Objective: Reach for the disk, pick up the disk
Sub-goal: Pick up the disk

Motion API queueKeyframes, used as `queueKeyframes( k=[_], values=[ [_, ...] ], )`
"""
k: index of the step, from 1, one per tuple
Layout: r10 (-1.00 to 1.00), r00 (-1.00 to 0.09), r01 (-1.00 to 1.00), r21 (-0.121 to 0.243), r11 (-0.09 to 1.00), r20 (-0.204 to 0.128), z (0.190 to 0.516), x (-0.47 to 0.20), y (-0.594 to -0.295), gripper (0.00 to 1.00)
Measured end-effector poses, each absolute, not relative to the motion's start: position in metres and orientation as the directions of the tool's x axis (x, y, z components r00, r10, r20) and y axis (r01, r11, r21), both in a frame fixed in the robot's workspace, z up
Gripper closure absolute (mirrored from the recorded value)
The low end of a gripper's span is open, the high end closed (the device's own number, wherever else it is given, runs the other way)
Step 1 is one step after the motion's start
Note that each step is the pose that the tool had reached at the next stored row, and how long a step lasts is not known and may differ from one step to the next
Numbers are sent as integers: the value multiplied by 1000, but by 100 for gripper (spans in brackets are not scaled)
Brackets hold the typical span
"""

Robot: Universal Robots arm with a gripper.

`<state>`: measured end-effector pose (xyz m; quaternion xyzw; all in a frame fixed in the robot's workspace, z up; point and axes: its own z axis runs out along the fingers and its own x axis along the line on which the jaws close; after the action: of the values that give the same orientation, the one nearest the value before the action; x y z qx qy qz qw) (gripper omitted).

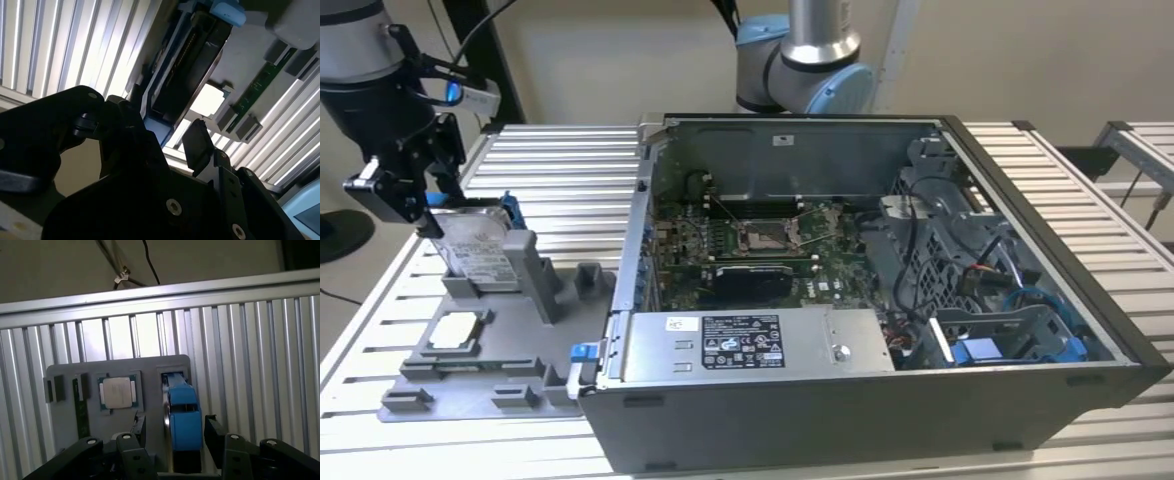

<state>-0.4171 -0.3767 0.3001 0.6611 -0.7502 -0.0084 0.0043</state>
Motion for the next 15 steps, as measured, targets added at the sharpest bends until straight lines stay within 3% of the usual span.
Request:
queueKeyframes(
  k=[15],
  values=[
    [-992, -126, -992, 18, 126, -4, 273, -418, -377, 0]
  ],
)
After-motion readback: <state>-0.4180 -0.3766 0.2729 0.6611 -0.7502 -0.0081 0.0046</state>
